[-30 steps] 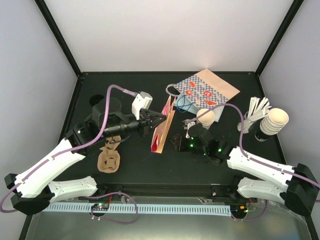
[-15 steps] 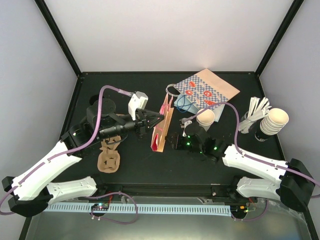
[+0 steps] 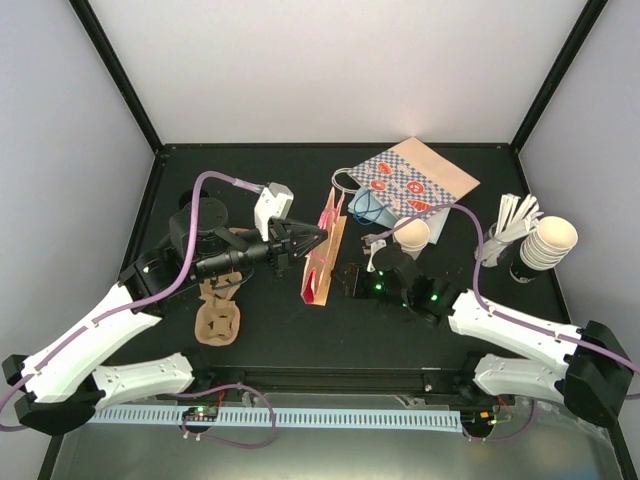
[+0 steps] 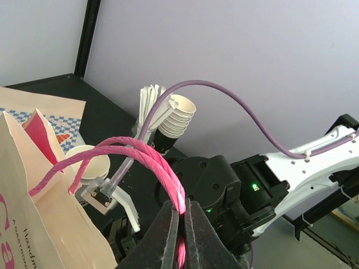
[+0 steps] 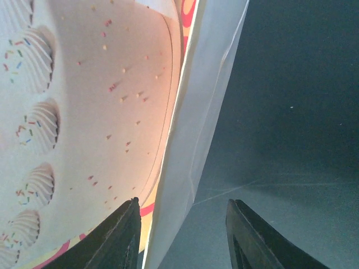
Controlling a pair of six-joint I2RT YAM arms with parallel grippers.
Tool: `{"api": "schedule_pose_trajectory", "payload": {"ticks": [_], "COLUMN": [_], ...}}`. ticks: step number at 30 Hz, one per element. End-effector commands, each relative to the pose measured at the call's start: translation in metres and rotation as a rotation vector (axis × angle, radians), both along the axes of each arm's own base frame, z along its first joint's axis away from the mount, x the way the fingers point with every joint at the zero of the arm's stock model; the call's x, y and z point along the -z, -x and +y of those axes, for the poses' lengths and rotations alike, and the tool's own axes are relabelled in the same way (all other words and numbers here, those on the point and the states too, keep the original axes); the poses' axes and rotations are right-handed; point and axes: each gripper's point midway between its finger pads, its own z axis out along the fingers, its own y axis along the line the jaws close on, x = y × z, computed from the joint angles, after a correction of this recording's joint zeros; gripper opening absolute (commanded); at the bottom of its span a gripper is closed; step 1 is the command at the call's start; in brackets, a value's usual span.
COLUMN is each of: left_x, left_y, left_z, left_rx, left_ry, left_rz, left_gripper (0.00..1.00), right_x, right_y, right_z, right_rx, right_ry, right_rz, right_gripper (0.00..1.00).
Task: Pack the takeout coffee
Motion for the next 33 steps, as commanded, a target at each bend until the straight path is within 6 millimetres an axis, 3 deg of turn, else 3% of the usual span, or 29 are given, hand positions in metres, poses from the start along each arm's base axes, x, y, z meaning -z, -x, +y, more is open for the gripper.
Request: {"api": "schedule_pose_trajectory", "payload": {"ticks": [1,19,33], "left_x": [-0.019,-0.026,-0.037], "left_y": [0.006,0.010,0.014], "left_z": [0.004,0.004,0.012], "left_rx": [0.017,0.036,0.024], "left_ry": [0.064,0.092,0.104], "left_rz": [-0.027,-0.029,-0.047], "left_gripper": [0.04,0.04,0.05], "right_x": [-0.019,-0.003,0.013], "right_y": [-0.007,-0.007,0.000], "right_z": [0.000,0.008,-0.006], "right_rx": [0.016,-0.006,0.010], "right_ry": [-0.021,-0.001,0.034], "right_rz": [-0.051,-0.021,-0.004], "right_gripper": [0.45,0.42,0.31]}}
